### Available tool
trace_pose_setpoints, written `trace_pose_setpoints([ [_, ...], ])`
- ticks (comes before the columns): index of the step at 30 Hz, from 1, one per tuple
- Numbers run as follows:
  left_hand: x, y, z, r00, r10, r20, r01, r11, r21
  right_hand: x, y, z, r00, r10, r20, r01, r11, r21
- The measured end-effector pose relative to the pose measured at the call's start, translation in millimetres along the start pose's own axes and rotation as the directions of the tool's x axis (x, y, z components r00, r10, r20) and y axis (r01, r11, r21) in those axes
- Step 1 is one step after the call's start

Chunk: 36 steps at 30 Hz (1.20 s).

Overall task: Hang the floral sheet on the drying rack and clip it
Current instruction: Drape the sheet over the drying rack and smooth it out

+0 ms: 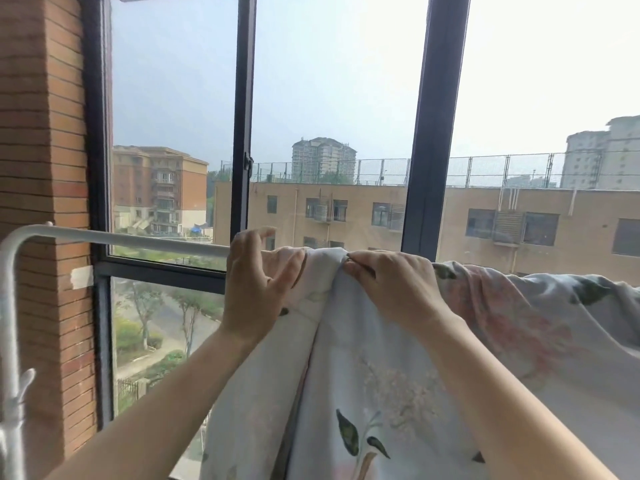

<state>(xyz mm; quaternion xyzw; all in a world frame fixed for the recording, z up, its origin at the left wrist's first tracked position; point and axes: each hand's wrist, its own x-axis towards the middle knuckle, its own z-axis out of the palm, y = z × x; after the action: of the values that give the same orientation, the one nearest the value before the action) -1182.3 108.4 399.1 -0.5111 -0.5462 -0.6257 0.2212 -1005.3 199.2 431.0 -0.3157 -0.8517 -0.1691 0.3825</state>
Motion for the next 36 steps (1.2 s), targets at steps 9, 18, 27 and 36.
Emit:
trace_pose_setpoints([
  [9, -78, -24, 4, 0.892, -0.387, 0.234, 0.384, 0.921, 0.062, 3, -6, 4, 1.000, -0.013, 0.006, 0.013, 1.000, -0.004],
  [18, -38, 0, -34, 0.921, -0.326, 0.214, 0.364, 0.916, -0.170, 1, 5, -2, 0.999, -0.007, 0.034, 0.007, 1.000, 0.016],
  [27, 98, 14, -30, 0.984, -0.109, 0.144, 0.090, 0.987, 0.134, 2, -1, -13, 0.994, 0.105, 0.033, -0.107, 0.991, 0.079],
  [36, 101, -19, 11, 0.755, -0.467, 0.461, 0.097, 0.773, 0.626, 7, 43, -24, 0.925, 0.378, 0.049, -0.380, 0.925, 0.032],
])
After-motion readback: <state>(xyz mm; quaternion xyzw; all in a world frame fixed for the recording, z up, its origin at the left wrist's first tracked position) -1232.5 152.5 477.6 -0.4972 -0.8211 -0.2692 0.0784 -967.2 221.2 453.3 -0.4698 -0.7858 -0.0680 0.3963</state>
